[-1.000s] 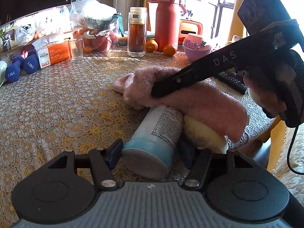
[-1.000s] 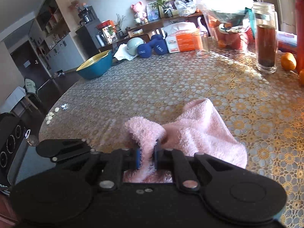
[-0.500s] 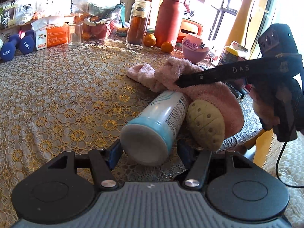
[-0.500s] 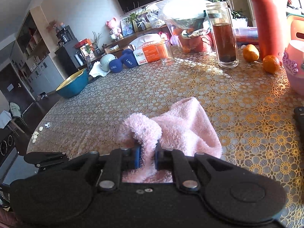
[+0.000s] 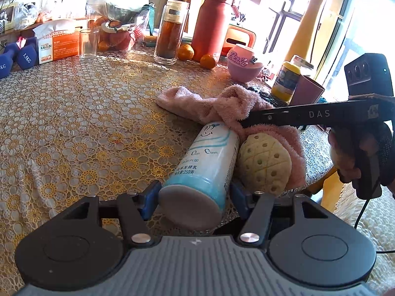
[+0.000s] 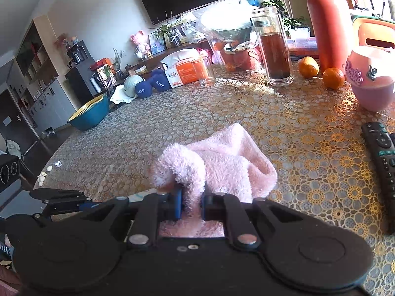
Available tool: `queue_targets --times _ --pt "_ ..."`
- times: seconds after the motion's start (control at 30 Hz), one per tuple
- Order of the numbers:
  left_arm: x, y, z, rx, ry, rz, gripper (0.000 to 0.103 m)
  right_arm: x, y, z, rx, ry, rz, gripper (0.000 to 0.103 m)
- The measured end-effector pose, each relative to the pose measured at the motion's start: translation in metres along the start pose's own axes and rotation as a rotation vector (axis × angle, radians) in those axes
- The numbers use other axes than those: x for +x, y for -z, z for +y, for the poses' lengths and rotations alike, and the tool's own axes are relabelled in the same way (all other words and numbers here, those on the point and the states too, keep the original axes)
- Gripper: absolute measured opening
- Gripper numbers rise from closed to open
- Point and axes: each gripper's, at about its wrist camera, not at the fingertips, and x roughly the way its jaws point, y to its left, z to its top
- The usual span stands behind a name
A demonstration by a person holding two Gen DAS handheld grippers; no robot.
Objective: Organize objects
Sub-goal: 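Lift and press the towel over the bottle with the right tool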
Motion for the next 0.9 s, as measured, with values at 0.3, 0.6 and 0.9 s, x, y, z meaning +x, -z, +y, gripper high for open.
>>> queue_targets --times 0.3,0.6,0.9 --pt "0.0 0.0 -0.008 0.041 -0.032 0.002 0.06 -0.031 -0.01 0.005 -0.117 0.212 -0.069 0.012" --pt "-0.001 -0.001 -0.011 0.06 -0.047 0.0 0.06 -0.033 -0.022 0.074 -0.291 -0.058 -0.069 0.012" --pt "-0.001 0.001 -0.011 0.073 -0.059 -0.001 0.06 0.007 -0.001 0.111 -0.303 -0.266 0.067 0.011"
